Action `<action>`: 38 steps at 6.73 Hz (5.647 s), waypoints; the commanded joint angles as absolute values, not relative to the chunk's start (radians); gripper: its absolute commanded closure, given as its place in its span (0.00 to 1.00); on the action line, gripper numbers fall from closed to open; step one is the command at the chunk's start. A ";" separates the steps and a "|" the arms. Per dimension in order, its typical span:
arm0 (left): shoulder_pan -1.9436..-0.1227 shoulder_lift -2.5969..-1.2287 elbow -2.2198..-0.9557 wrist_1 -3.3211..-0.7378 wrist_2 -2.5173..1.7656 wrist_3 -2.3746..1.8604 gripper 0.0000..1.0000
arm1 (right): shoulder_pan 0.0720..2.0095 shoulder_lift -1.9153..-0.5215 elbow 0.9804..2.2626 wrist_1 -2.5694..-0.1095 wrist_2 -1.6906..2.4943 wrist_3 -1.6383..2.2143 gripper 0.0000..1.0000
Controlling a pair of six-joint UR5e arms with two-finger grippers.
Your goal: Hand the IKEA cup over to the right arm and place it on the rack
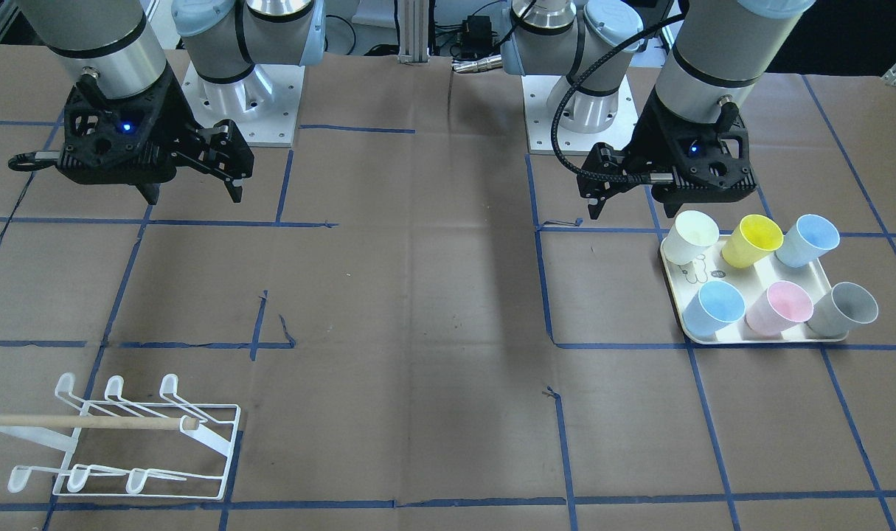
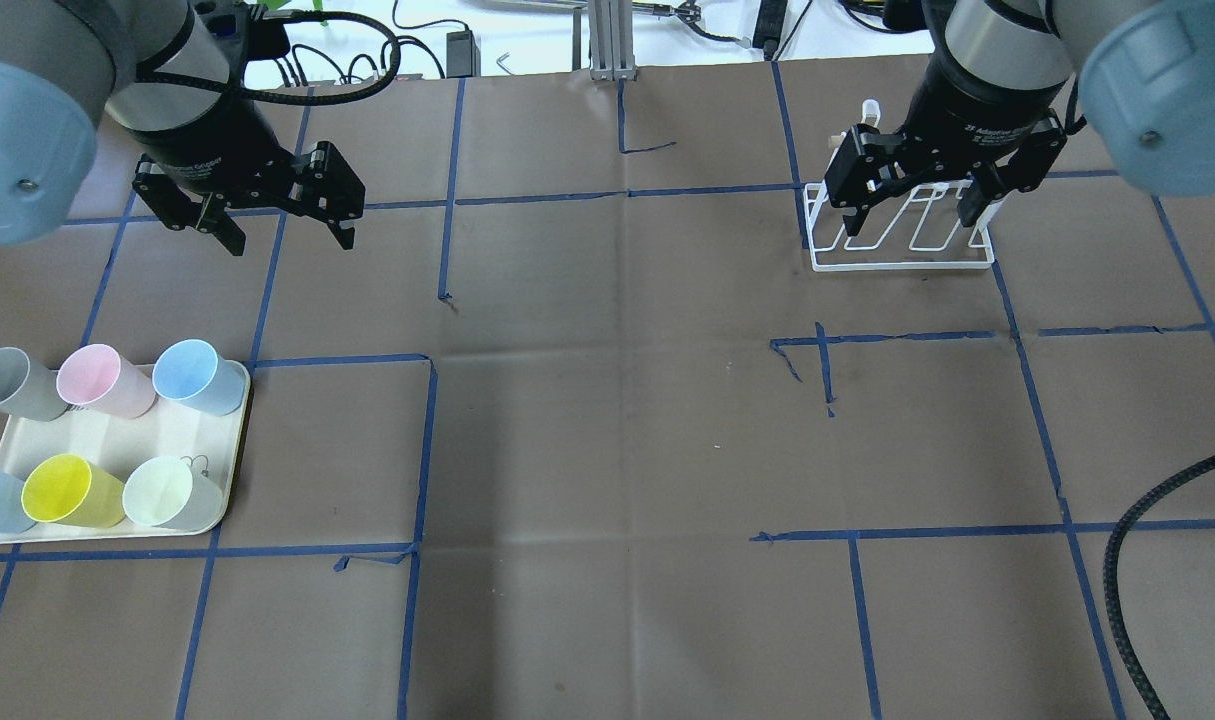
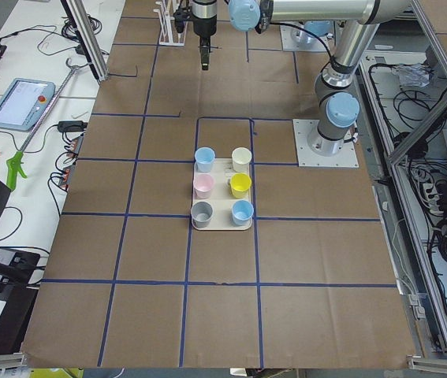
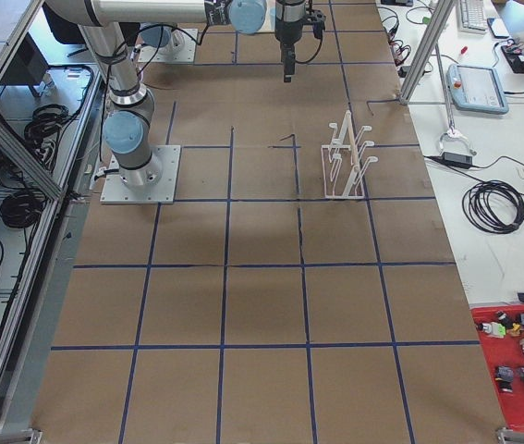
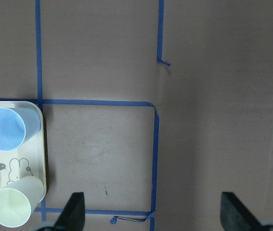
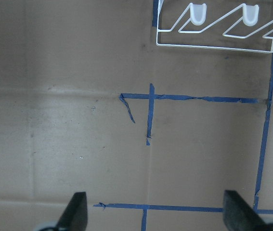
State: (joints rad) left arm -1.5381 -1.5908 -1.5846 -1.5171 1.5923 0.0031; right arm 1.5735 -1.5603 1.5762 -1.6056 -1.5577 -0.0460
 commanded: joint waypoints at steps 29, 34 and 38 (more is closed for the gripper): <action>-1.147 -1.825 -1.939 -1.002 1.600 0.385 0.19 | 1.571 -1.574 1.892 -2.511 -1.219 0.137 0.00; -1.138 -1.819 -1.937 -1.019 1.626 0.380 1.00 | 1.569 -1.574 2.085 -3.078 -0.982 0.706 0.00; -1.150 -1.683 -1.834 -1.222 1.634 0.376 1.00 | 1.572 -1.580 2.247 -3.467 -0.976 1.093 0.00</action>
State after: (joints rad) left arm -1.1429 -1.7304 -1.8847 -1.1360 1.6342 0.3779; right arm 1.5707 -1.5810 2.1987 -3.3479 -0.9756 0.9823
